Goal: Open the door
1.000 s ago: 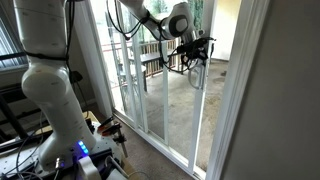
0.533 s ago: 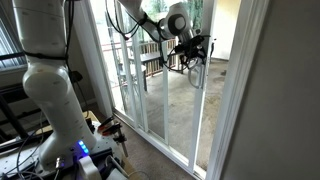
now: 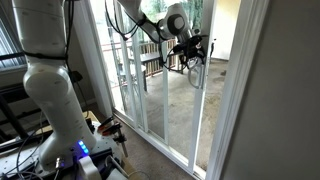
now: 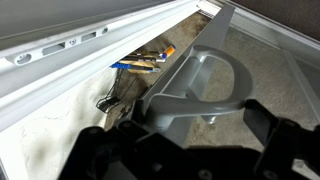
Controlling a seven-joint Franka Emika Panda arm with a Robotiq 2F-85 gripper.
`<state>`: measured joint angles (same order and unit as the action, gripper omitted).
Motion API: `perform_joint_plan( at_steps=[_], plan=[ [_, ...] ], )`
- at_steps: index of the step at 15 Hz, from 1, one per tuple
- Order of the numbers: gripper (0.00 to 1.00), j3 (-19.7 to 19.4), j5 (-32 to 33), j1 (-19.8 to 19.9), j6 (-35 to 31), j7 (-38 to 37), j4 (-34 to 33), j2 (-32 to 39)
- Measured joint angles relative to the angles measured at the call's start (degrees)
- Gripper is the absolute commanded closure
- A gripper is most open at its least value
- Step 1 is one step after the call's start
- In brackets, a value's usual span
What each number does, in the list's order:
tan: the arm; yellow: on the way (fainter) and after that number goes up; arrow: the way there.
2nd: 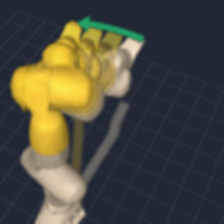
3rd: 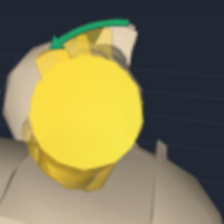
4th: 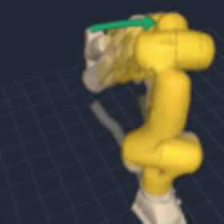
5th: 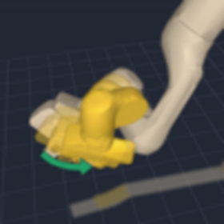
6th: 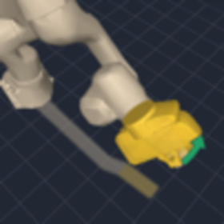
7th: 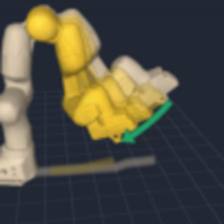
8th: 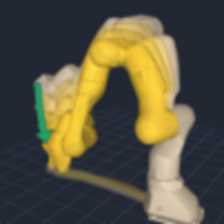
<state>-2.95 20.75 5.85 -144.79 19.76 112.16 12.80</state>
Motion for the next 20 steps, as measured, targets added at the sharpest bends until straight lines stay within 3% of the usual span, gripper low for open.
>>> perform_joint_plan(
  at_steps=[7,20],
  plan=[
    [0.00,0.33,-11.88,0.51,-1.95,0.00,-0.34,0.14],
    [0.00,1.03,-11.67,0.50,-1.57,1.05,0.05,-0.28]
  ],
)
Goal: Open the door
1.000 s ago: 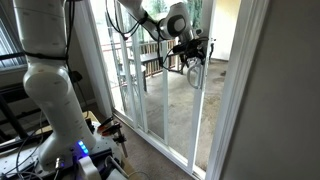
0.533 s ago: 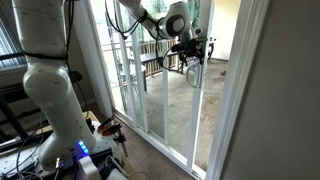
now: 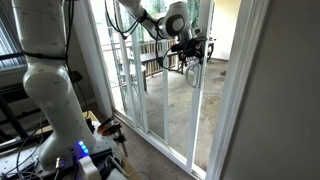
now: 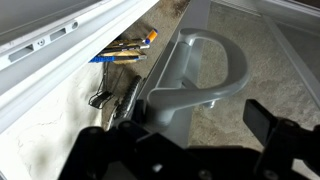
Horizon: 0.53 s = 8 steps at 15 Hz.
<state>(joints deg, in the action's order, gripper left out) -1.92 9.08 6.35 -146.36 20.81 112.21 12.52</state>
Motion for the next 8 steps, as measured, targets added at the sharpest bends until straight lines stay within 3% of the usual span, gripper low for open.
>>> perform_joint_plan(
  at_steps=[8],
  plan=[
    [0.00,0.03,4.49,-0.61,0.20,-2.30,0.28,-0.07]
  ],
)
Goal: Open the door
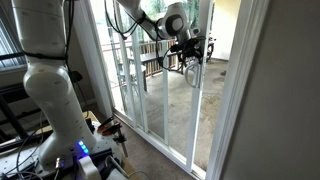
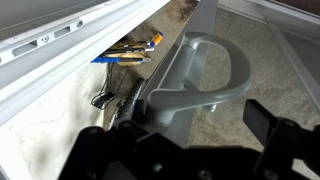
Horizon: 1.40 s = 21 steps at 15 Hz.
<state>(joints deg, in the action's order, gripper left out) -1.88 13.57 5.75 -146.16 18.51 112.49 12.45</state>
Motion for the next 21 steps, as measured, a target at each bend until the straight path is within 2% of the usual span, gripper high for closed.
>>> perform_joint_plan(
  at_steps=[4,18,19,21],
  plan=[
    [0.00,0.06,-0.05,-0.11,-0.18,-1.81,0.03,0.00],
    [0.00,0.87,-0.11,-0.65,1.23,-0.79,0.26,-0.57],
    [0.00,0.53,0.17,-0.60,0.63,-1.13,0.62,-0.77],
    [0.00,-0.38,2.95,-0.86,-4.73,-2.81,3.28,-1.08]
  ],
)
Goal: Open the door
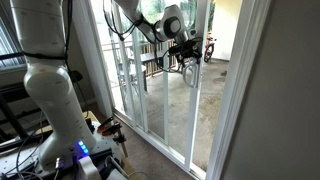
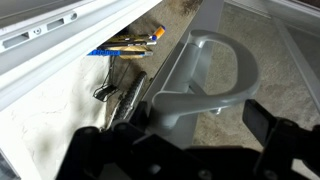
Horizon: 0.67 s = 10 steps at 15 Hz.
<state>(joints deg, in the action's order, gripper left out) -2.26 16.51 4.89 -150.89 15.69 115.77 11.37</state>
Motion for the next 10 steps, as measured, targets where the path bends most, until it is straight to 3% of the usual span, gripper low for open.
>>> perform_joint_plan(
  at_steps=[5,7,10],
  plan=[
    [0.00,-4.30,17.15,-0.81,-20.45,-14.60,7.75,0.25],
    [0.00,-8.46,25.12,-2.59,-28.20,-22.41,9.19,1.06],
    [0.00,-14.66,30.06,-6.95,-33.93,-29.42,9.21,2.51]
  ],
)
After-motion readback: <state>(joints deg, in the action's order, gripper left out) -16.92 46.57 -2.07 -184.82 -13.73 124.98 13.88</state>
